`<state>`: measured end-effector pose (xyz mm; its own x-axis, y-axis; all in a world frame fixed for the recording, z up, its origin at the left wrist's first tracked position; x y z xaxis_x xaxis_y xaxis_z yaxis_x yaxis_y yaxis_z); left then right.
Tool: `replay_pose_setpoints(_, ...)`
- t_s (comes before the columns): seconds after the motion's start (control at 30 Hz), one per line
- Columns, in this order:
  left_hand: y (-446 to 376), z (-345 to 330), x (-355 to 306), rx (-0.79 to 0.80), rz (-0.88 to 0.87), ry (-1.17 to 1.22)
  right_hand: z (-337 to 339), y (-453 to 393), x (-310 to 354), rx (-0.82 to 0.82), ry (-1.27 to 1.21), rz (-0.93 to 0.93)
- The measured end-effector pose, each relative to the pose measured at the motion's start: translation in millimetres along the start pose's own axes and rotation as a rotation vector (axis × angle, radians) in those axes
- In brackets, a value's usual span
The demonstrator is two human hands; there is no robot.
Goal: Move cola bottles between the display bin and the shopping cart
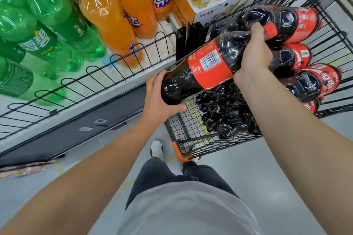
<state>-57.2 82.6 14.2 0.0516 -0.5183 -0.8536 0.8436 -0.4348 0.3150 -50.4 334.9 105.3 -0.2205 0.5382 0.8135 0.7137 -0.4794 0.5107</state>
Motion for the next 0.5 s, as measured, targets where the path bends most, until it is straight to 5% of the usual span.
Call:
replay_pose_setpoints(0.17, -4.0, 7.2, 1.3, -0.057, 0.021, -0.022, -15.1, -3.3, 2.2, 0.158, 0.173, -0.025)
replay_pose_setpoints(0.37, -11.0, 42.2, 14.5, 0.165, 0.103, 0.123, -39.5, 5.9, -7.4, 0.443, 0.267, 0.110)
replay_pose_setpoints(0.5, -1.9, 68.6, 23.8, 0.202, 0.087, 0.079, -60.7, 25.6, -18.6, 0.343, 0.359, 0.177)
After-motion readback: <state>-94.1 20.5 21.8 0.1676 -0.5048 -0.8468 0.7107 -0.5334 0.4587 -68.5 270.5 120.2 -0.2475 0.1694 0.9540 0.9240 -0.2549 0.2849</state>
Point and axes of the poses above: each hand's wrist, its own y-axis away from the middle knuckle, its own z-axis out of the back of the hand, x = y × z, the point moved 8 cm from there along -y, towards the middle knuckle, and after that the axes turned 14 degrees about x, right-handed, at the moved point
